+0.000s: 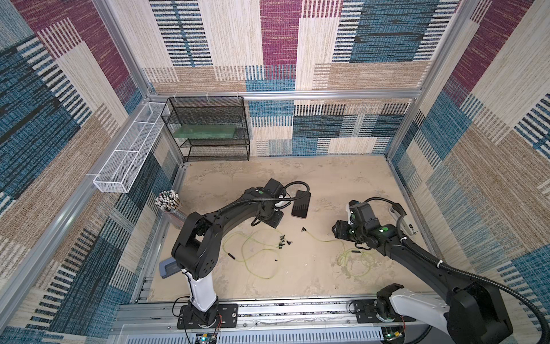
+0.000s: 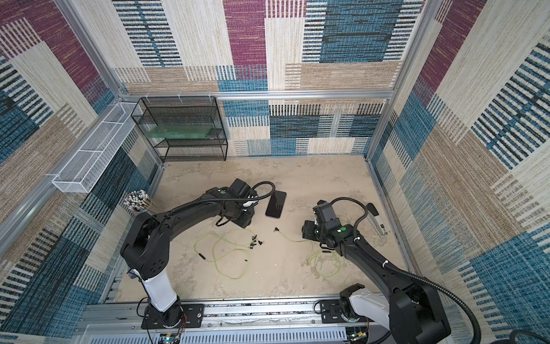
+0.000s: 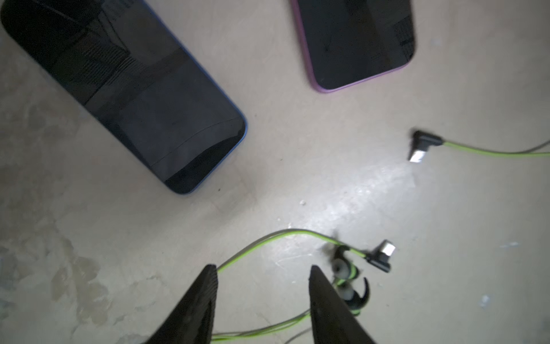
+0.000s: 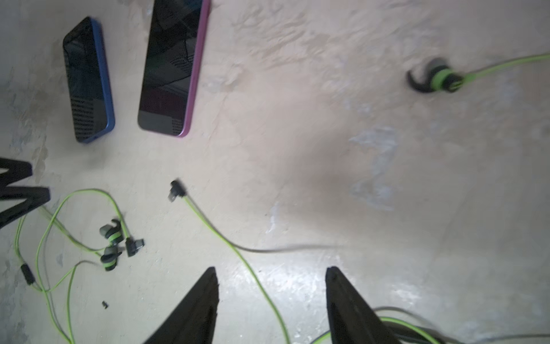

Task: Plug wired earphones into phones
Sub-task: Adjust the wired earphone at the center of the board.

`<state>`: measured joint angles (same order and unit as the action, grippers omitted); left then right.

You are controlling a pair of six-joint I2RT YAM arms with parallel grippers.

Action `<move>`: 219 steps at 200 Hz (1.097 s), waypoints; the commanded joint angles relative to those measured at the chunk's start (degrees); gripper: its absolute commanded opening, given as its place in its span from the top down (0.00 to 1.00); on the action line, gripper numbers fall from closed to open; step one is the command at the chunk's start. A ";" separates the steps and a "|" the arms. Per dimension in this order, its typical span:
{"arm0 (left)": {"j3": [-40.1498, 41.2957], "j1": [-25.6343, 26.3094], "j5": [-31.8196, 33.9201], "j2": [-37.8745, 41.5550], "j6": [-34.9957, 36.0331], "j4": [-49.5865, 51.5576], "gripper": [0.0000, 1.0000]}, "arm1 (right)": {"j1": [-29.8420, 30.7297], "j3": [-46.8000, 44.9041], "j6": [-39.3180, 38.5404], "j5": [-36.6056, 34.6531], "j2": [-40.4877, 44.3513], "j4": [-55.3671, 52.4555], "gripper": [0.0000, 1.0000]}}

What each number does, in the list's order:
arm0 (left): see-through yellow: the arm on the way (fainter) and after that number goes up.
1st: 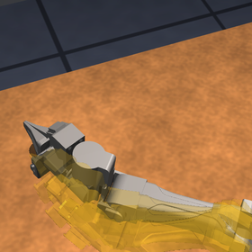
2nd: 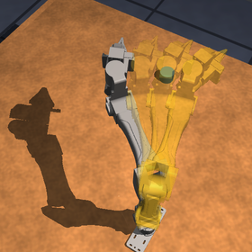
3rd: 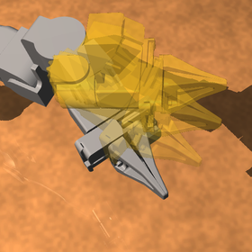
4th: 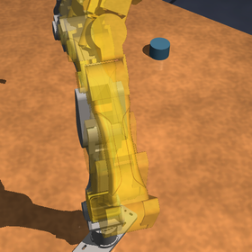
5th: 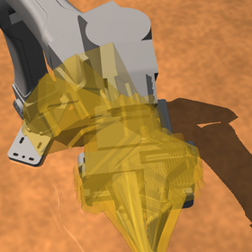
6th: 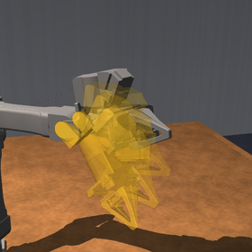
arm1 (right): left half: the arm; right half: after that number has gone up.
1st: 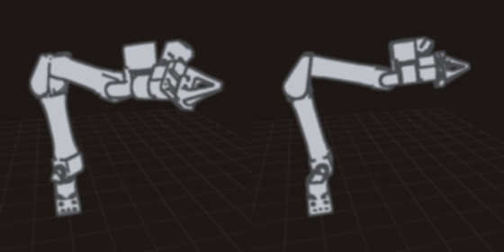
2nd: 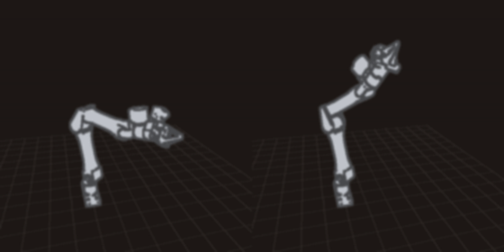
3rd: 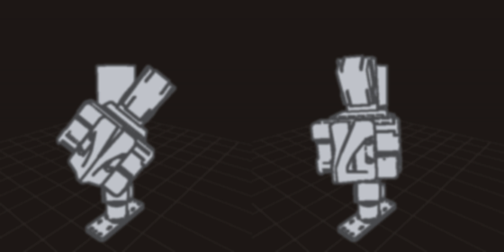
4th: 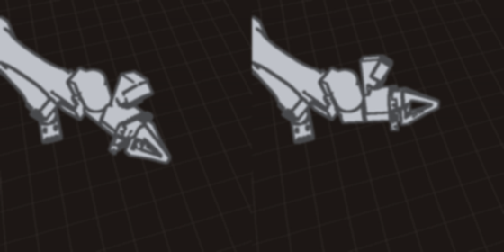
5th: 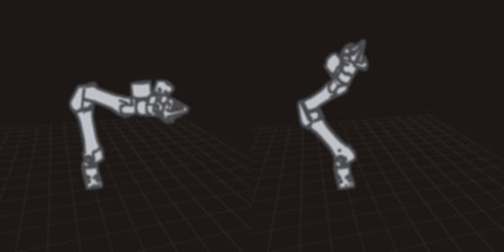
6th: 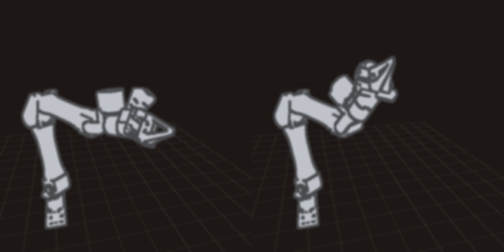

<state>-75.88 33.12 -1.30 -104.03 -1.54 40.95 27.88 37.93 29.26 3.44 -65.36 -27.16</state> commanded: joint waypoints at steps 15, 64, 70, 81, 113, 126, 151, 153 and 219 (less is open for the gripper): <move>7.78 -9.20 -6.28 5.87 -12.57 -4.63 0.53 | 16.13 5.67 5.32 -6.42 -10.10 3.03 0.50; 13.03 -13.13 -6.91 6.66 -14.22 -5.93 0.64 | 28.78 21.88 4.24 -10.55 -33.55 -1.14 0.68; 14.02 -13.63 -7.54 6.57 -15.04 -6.81 0.66 | 29.63 23.51 3.99 -11.22 -35.55 -1.70 0.72; 15.46 -14.04 -7.75 6.28 -16.27 -7.99 0.70 | 30.83 25.96 3.74 -11.98 -38.83 -2.26 0.78; 18.87 -14.49 -9.05 6.42 -19.11 -10.59 0.79 | 31.16 30.50 4.90 -15.60 -44.98 -6.89 0.91; 21.00 -14.50 -10.20 7.16 -20.18 -12.25 0.82 | 29.85 30.97 4.93 -16.16 -45.57 -7.32 0.92; 25.29 -14.51 -10.53 8.69 -21.57 -14.04 0.87 | 26.97 31.68 2.38 -16.55 -45.55 -5.46 0.92; 25.70 -14.49 -10.71 8.91 -21.75 -14.27 0.88 | 26.79 31.79 2.08 -16.61 -45.60 -5.50 0.92; 39.43 -4.50 -14.60 17.59 -35.37 -22.60 0.95 | 15.89 33.47 -6.56 -16.63 -45.24 -5.23 0.66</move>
<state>-39.07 24.80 -16.82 -87.57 -29.56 13.87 46.13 70.26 26.50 -12.73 -110.61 -27.75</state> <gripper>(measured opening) 0.050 0.247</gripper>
